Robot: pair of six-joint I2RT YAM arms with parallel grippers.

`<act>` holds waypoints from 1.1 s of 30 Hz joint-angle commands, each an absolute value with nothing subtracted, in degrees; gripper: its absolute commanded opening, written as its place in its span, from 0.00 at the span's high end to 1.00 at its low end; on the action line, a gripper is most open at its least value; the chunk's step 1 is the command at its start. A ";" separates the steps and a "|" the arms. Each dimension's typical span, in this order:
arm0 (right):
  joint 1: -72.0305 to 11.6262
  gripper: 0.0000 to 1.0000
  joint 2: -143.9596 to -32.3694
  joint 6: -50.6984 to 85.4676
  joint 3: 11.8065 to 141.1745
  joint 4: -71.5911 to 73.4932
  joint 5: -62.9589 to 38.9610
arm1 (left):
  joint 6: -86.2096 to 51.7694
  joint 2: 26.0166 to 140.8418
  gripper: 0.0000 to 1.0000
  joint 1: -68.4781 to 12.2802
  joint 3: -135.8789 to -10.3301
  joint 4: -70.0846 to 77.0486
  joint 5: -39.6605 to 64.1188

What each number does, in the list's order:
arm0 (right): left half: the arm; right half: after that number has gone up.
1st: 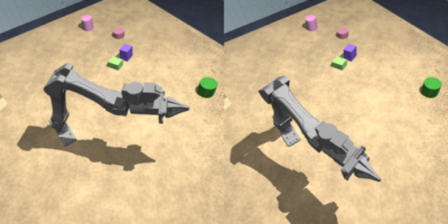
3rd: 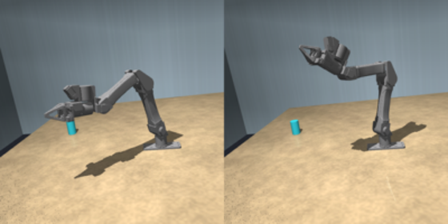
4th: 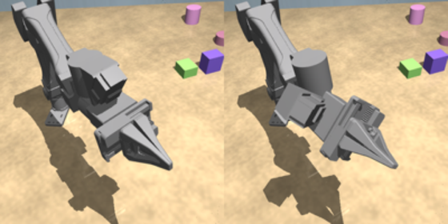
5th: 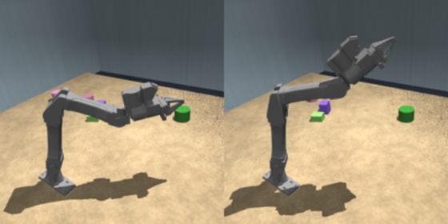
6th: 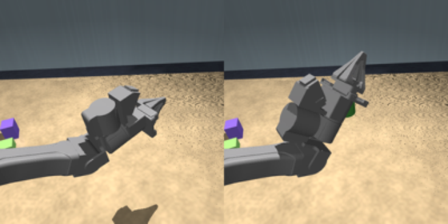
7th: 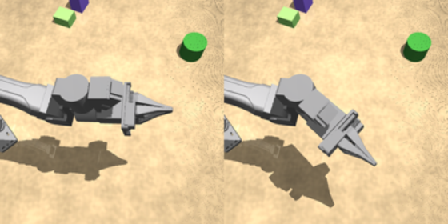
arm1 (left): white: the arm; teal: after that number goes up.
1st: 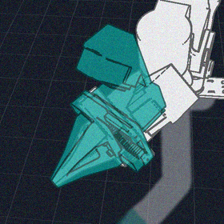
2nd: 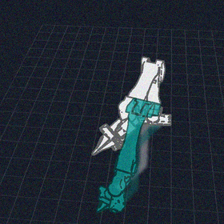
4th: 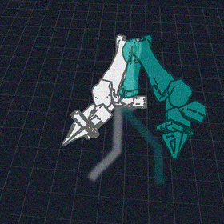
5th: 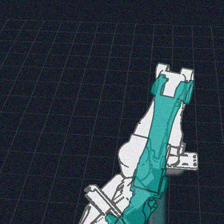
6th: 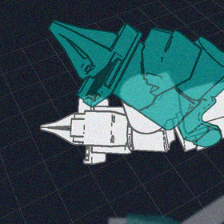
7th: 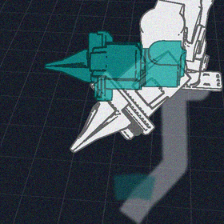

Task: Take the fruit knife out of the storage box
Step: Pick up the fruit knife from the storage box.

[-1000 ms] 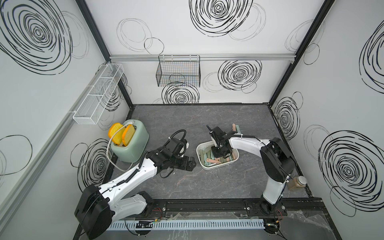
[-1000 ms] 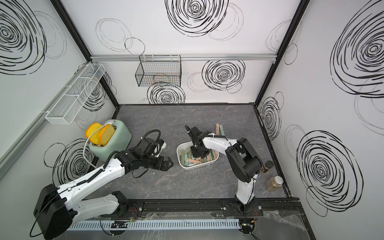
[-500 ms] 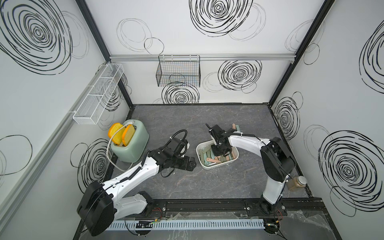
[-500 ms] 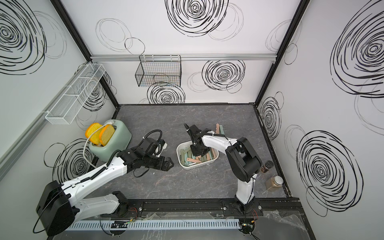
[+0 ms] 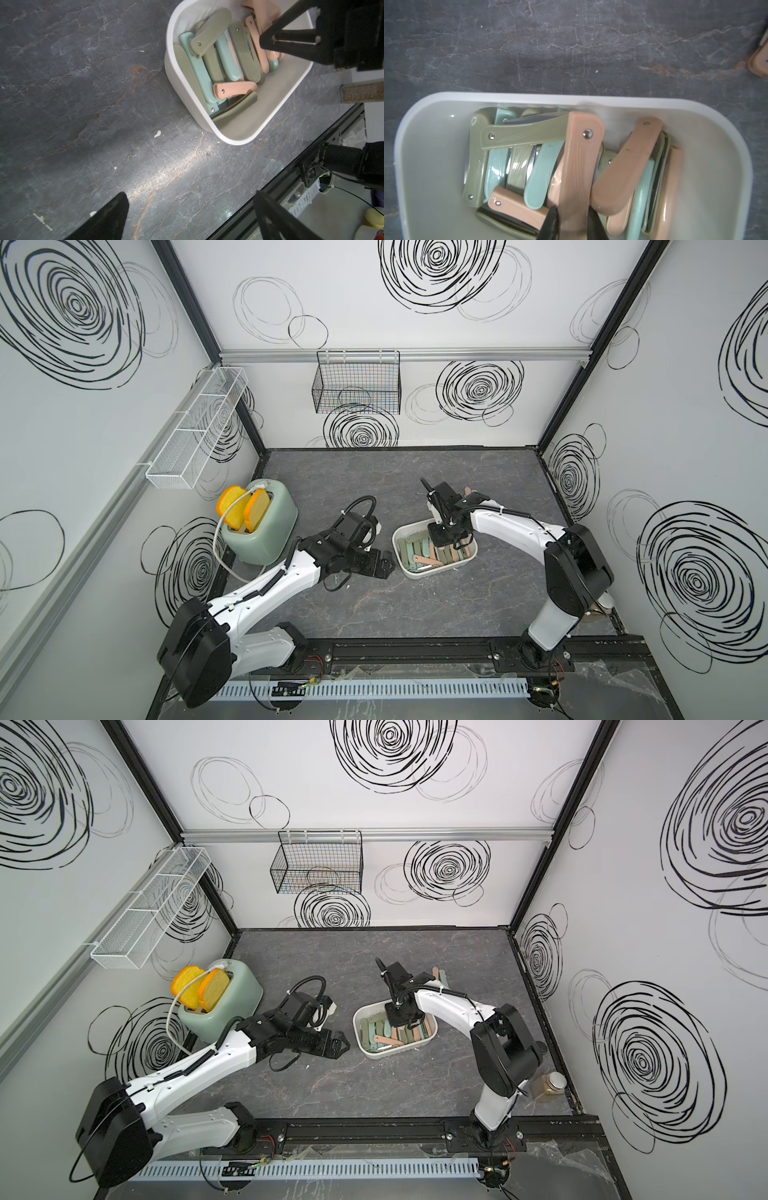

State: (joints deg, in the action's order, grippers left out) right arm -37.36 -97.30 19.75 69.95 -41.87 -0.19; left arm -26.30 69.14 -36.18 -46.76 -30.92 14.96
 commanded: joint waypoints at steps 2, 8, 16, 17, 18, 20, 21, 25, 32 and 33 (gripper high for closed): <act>-37.23 0.82 -93.16 20.46 67.82 -44.03 -1.32 | -25.14 70.15 0.02 -35.47 -48.93 -29.02 15.21; -37.05 0.82 -91.23 20.97 67.23 -44.70 -1.32 | -25.31 71.68 0.02 -35.33 -49.84 -28.19 15.72; -36.41 0.82 -90.55 20.79 67.34 -45.08 -1.41 | -25.49 73.33 0.02 -35.26 -51.67 -27.82 15.82; -36.39 0.82 -90.51 20.75 67.46 -45.07 -1.41 | -25.47 73.46 0.02 -35.25 -51.83 -27.72 15.82; -36.23 0.82 -90.46 20.66 67.58 -45.17 -1.41 | -25.57 73.62 0.02 -35.24 -51.94 -27.65 15.82; -36.10 0.82 -90.36 20.58 67.83 -45.34 -1.49 | -25.58 73.88 0.02 -35.24 -52.16 -27.51 15.91; -35.87 0.82 -90.32 20.57 67.93 -45.27 -1.58 | -25.63 73.99 0.02 -35.25 -52.27 -27.42 15.89; -35.49 0.82 -90.00 20.50 68.35 -45.68 -1.87 | -25.66 74.62 0.02 -35.24 -52.52 -27.18 15.86; -34.09 0.81 -89.21 20.34 69.34 -46.10 -1.76 | -25.76 76.08 0.02 -35.24 -53.73 -26.73 16.15; -33.77 0.81 -89.14 20.30 69.54 -46.14 -1.78 | -25.71 76.44 0.02 -35.29 -54.02 -26.72 16.17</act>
